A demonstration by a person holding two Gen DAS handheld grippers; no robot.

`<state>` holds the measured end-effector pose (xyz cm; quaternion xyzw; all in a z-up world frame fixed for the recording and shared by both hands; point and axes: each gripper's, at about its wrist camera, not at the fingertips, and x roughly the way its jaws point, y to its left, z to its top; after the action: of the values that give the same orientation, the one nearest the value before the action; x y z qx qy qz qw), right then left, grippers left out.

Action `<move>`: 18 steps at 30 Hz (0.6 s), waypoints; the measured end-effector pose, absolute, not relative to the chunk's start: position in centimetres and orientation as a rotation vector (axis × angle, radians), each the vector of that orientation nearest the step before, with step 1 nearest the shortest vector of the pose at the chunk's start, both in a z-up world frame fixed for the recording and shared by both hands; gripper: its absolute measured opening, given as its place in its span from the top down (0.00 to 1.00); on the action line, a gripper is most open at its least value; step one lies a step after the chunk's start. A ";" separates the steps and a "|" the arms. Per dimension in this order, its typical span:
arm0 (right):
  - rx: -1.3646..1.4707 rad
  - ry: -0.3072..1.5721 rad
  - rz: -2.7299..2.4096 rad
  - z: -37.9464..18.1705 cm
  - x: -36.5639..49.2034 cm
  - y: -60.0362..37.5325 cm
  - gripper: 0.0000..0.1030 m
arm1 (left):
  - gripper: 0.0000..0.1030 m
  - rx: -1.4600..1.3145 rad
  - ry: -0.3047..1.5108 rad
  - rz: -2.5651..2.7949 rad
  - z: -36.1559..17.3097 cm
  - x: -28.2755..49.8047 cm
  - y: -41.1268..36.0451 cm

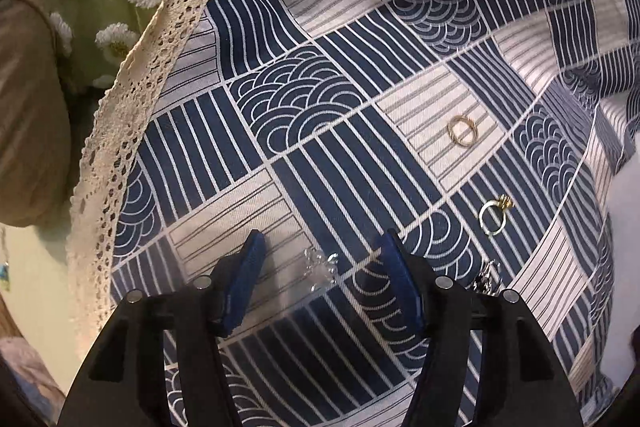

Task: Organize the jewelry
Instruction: 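Withdraw both open grippers from the tray back toward the remaining rings, then grasp the silver charm with the left gripper while the right grasps the silver ring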

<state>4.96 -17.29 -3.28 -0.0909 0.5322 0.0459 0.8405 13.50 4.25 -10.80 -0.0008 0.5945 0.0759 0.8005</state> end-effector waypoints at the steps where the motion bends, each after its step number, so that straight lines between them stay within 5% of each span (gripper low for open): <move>1: -0.191 1.130 0.101 -3.3 5.0 -17.1 0.14 | 0.47 -0.002 1.275 0.161 -10.8 13.5 4.3; 9: -0.195 1.157 0.103 -3.4 5.4 -17.2 0.14 | 0.61 -0.018 1.286 0.169 -10.3 12.7 5.3; 14: -0.174 1.163 0.118 -3.8 5.4 -17.1 0.14 | 0.85 -0.042 1.295 0.170 -9.9 12.4 5.9; 18: -0.133 1.167 0.152 -4.3 5.4 -16.4 0.14 | 0.85 -0.084 1.294 0.156 -9.4 12.2 6.8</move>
<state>5.36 -16.42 -4.28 -0.0629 0.5502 0.0718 0.8296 12.15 6.84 -9.43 -0.0393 0.6018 0.0726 0.7944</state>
